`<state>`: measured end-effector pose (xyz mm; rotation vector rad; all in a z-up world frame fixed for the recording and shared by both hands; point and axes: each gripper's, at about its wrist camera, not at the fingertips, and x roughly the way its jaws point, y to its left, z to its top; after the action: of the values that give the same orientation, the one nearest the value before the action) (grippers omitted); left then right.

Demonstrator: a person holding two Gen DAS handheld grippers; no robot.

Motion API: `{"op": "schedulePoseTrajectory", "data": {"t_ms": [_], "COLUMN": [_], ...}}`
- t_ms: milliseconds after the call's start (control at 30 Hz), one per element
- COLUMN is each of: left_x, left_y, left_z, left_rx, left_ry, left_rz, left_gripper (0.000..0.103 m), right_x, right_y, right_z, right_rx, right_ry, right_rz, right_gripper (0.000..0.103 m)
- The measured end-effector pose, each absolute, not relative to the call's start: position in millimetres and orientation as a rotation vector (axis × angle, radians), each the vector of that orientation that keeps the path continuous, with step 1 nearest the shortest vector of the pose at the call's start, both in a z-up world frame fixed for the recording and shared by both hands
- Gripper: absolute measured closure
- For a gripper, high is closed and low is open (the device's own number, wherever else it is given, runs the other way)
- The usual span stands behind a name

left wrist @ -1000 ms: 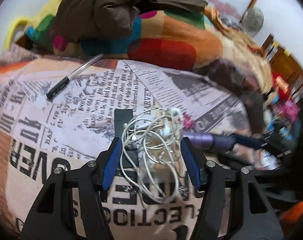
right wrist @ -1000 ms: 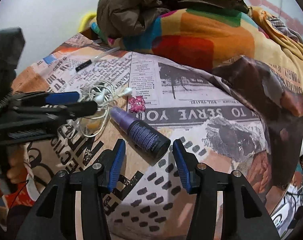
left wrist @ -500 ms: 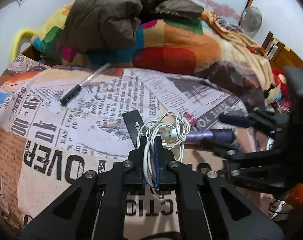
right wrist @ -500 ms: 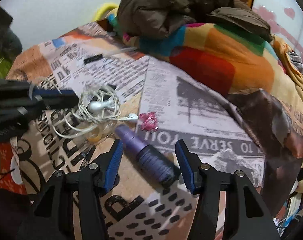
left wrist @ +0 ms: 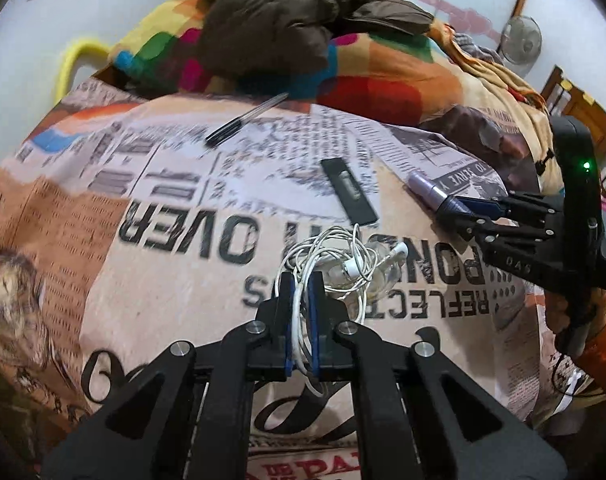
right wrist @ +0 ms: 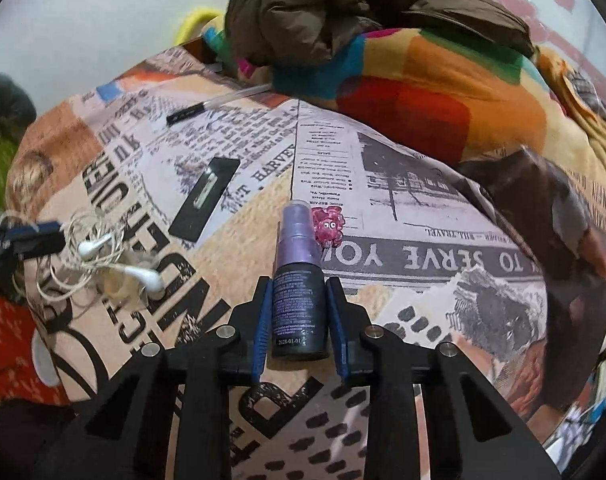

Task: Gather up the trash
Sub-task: 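Carry the earphones and spray bottle with both tools over the white bin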

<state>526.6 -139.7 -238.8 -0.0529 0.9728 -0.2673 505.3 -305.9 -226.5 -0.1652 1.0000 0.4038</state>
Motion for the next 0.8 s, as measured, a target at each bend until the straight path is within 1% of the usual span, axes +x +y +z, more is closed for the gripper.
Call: {"op": "schedulePoseTrajectory", "data": {"t_ms": [167, 567, 800], "left_x": [527.7, 517.0, 492.4], "left_y": [-130.7, -145.1, -125.9], "left_z": [-230.1, -153.7, -120.9], "left_rx": [-0.124, -0.139, -0.136], "left_ry": [0.956, 0.799, 0.764], "left_rz": [-0.281, -0.330, -0.299], "left_gripper": [0.098, 0.098, 0.098], "right_x": [501.8, 477.4, 456.4], "right_y": [-310.5, -323.1, -313.7], "right_z": [-217.9, -162.8, -125.0], "right_rx": [-0.115, -0.011, -0.029], "right_ry": [0.990, 0.912, 0.866], "right_rz": [0.367, 0.355, 0.367], "right_gripper": [0.079, 0.079, 0.079]}}
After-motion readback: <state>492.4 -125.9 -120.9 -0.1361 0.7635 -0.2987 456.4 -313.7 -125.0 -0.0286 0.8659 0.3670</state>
